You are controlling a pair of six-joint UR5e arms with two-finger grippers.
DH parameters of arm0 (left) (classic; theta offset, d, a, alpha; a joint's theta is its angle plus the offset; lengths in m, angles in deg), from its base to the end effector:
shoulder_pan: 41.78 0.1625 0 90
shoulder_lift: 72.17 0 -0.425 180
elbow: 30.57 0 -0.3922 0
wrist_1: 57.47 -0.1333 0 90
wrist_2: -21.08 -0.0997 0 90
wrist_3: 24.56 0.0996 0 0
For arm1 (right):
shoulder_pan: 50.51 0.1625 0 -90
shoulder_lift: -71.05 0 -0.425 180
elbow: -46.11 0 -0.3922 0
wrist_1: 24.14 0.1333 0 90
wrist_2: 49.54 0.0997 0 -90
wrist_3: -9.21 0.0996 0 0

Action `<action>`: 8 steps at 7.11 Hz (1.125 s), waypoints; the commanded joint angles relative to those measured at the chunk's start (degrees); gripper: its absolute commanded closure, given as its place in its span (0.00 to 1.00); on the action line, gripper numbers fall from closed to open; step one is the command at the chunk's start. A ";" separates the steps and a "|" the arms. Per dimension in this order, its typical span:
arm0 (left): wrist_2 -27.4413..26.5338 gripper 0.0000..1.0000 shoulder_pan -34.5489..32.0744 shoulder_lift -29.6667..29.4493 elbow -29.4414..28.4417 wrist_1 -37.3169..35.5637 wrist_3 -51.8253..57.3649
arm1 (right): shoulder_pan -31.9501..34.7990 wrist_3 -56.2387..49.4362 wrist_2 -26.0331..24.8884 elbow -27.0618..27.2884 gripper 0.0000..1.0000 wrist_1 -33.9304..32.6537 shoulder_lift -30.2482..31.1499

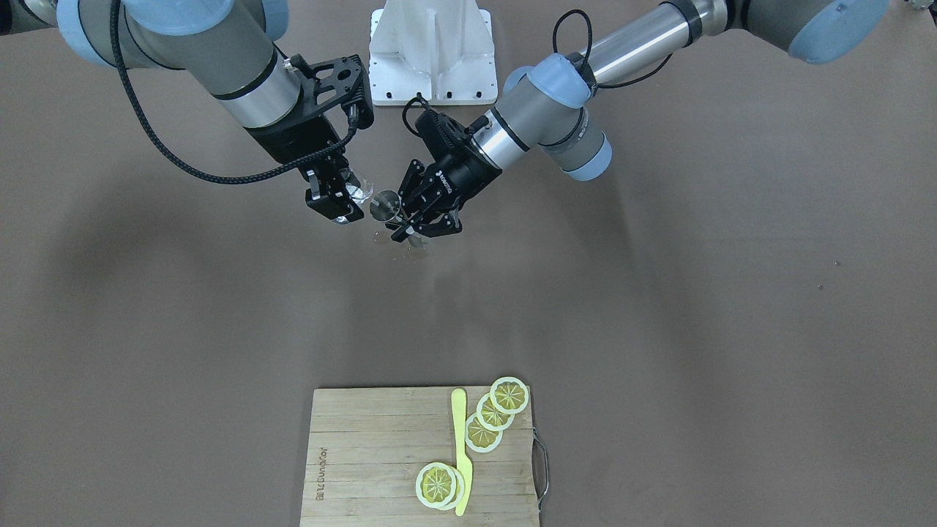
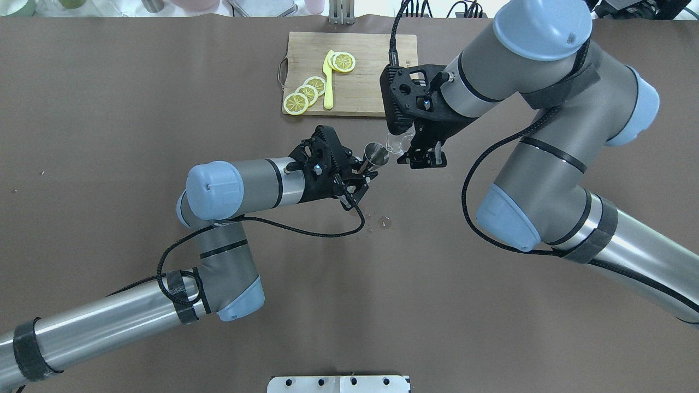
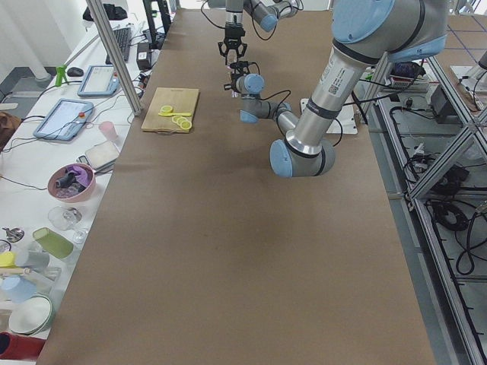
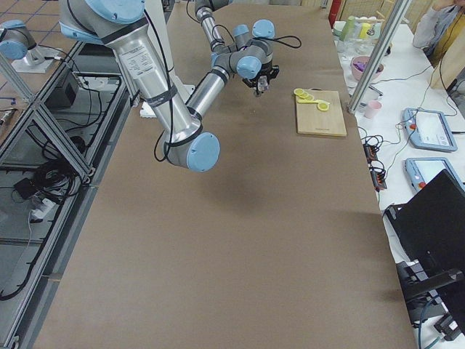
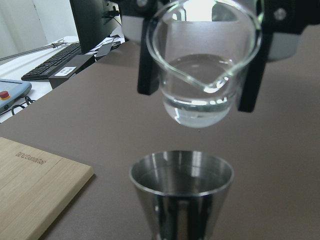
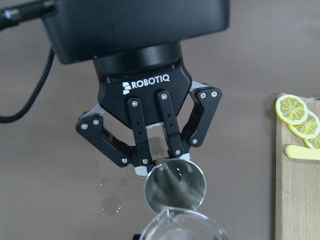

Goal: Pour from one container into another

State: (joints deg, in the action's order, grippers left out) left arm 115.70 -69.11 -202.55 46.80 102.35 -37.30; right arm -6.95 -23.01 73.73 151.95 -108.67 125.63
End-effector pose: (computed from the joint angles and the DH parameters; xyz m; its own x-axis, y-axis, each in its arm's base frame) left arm 0.5712 -0.4362 0.1917 0.3514 0.9128 -0.2083 0.1994 0.1444 0.9692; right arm -0.3922 -0.4815 0.1653 -0.0057 -0.9815 -0.1912 0.4663 -0.1717 0.8678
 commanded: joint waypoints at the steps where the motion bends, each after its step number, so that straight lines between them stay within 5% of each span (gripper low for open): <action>1: 0.03 1.00 0.00 0.03 0.07 0.05 0.00 | -0.23 -1.62 -0.58 -0.19 1.00 -2.30 -1.14; 8: 0.03 1.00 -0.18 0.12 0.16 0.05 0.00 | -1.64 -3.37 -3.91 -0.63 1.00 -7.66 -3.78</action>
State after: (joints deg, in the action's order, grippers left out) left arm 115.74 -69.29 -202.49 46.95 102.41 -37.30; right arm -8.53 -25.98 70.55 151.24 -115.41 122.06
